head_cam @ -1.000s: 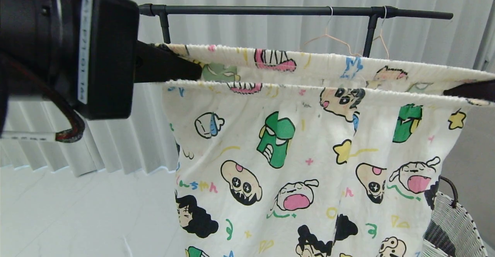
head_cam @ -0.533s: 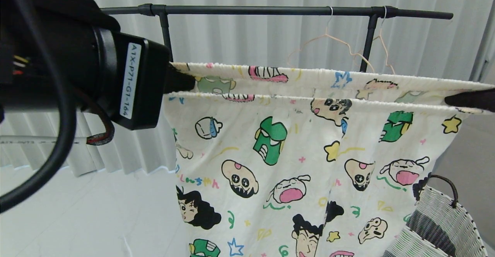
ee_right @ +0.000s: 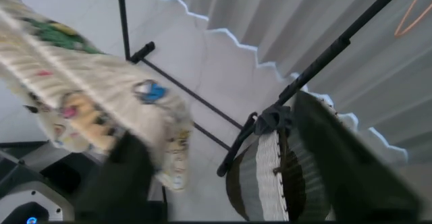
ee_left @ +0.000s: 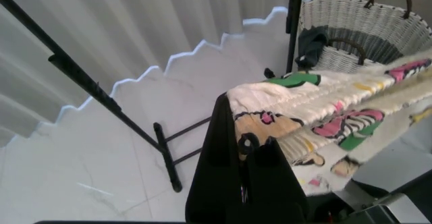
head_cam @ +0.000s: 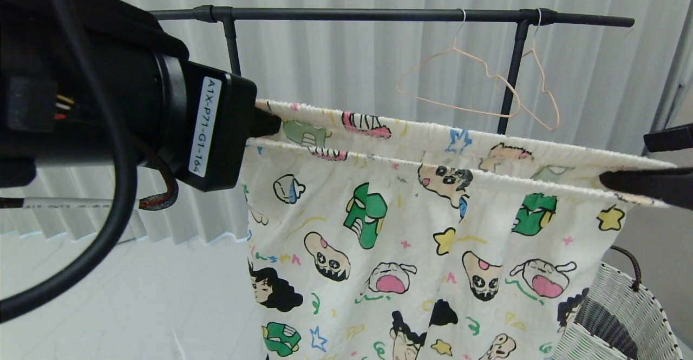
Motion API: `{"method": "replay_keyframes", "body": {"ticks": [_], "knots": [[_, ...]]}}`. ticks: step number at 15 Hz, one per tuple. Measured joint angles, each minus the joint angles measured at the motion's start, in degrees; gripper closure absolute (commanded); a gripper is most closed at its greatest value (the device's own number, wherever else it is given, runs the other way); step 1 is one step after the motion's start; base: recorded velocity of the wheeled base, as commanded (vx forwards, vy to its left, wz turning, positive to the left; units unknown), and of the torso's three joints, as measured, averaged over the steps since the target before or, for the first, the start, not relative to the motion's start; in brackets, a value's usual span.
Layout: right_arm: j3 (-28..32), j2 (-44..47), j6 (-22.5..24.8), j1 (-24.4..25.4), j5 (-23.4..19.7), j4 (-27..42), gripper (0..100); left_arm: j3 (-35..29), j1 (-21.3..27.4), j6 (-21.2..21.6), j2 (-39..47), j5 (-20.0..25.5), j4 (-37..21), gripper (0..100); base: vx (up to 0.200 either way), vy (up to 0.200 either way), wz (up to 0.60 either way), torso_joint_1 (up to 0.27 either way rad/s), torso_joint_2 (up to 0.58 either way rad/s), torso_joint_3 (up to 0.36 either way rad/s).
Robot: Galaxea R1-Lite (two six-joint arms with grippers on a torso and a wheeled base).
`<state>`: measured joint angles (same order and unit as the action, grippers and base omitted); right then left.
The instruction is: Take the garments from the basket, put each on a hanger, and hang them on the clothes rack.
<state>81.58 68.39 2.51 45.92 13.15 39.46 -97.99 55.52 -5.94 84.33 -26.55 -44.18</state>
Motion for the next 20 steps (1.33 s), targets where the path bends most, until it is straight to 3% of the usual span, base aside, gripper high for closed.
{"method": "replay_keyframes", "body": {"ticks": [4,8,11,14,15,17,20], "knots": [[-3.8,-2.1,0.0,1.4,-1.6,-0.4,0,0.5,0.0,0.0,0.0,-0.4,0.0,100,0.000,0.000,0.00,0.000,0.00,0.000],[-6.8,-4.3,-0.1,2.1,-12.2,-9.3,0,3.4,0.2,0.0,-0.1,-4.4,0.0,100,0.000,0.000,0.00,0.000,0.00,0.000],[-9.2,-5.0,0.0,1.1,-11.6,-11.7,0,4.4,1.0,-0.2,-0.4,-4.8,0.0,100,0.000,0.000,0.00,0.000,0.00,0.000],[-10.8,-5.0,2.2,-7.4,-0.4,-6.3,0,7.1,0.5,-0.2,-2.0,-8.3,0.1,100,0.000,0.000,0.00,0.000,0.00,0.000],[-11.1,-5.0,3.2,-10.5,1.4,-5.1,0,8.4,0.2,-0.2,-2.6,-10.6,0.1,100,0.000,0.000,0.00,0.000,0.00,0.000],[-12.0,-5.5,6.2,-20.3,3.9,-3.3,0,14.3,-1.9,-0.2,-5.2,-15.2,0.1,100,0.000,0.000,0.00,0.000,0.00,0.000],[-14.2,-7.0,10.9,-31.1,3.8,-2.9,0,20.4,-7.9,-0.2,-9.5,-16.5,0.1,100,0.000,0.000,0.00,0.000,0.00,0.000]]}}
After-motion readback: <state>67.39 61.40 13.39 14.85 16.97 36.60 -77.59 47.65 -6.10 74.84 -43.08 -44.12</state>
